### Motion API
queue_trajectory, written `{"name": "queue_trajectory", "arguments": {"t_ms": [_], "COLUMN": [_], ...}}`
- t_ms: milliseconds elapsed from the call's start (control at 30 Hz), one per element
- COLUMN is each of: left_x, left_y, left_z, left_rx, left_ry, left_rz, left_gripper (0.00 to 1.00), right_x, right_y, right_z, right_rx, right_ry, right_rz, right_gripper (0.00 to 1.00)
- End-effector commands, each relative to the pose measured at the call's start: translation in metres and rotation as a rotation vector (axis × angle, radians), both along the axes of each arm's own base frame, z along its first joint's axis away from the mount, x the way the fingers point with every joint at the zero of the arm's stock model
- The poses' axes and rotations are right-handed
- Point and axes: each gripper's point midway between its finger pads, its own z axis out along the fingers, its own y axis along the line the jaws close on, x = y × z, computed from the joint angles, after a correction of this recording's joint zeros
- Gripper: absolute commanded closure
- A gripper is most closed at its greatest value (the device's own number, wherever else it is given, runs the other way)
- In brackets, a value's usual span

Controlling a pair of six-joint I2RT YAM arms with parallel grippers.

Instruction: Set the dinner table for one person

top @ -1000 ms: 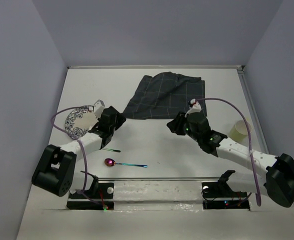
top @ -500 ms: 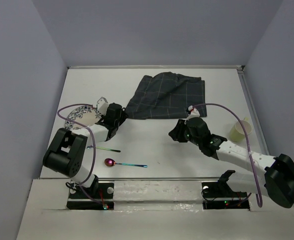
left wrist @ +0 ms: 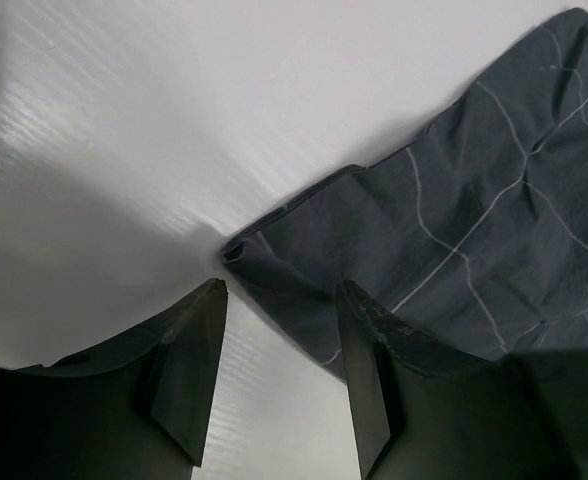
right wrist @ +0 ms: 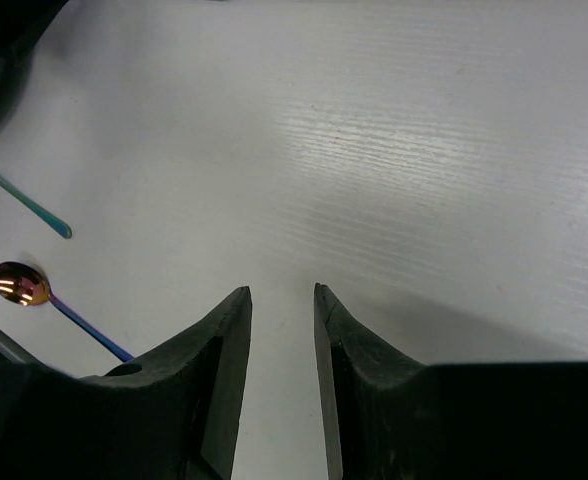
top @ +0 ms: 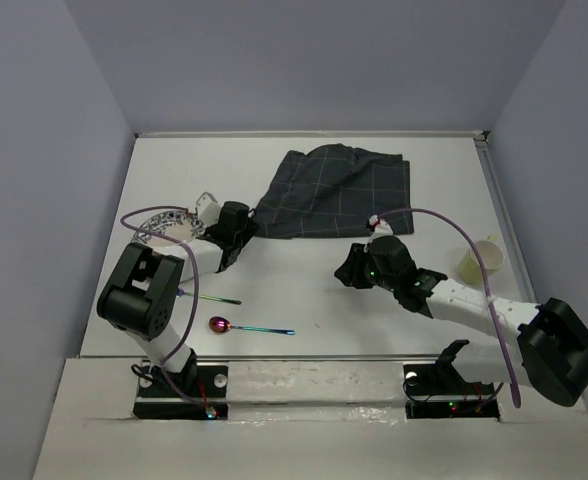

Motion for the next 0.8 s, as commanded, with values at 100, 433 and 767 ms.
{"name": "queue_trajectory", "arguments": {"t_ms": [100, 433, 767], "left_x": [0.022, 0.019, 0.009], "left_y": [0.0, 0.005, 0.019], "left_z": [0.015, -0.01, -0.011], "left_rx": [-0.037, -0.037, 0.019], "left_ry": [-0.015, 0.063, 0.071], "left_rz": [0.088, 0.127, 0.15], "left_gripper": [0.41, 0.49, 0.89], "right_x": [0.003, -0.001, 0.003], "right_y": [0.006, 0.003, -0.003], "right_z": [0.006, 0.009, 0.017], "right_rx": [0.017, 0.021, 0.007], "right_ry": [-0.046, -0.063, -0.097], "right_rz": [0.034, 0.048, 0.019], "right_gripper": [0.62, 0.62, 0.59]}}
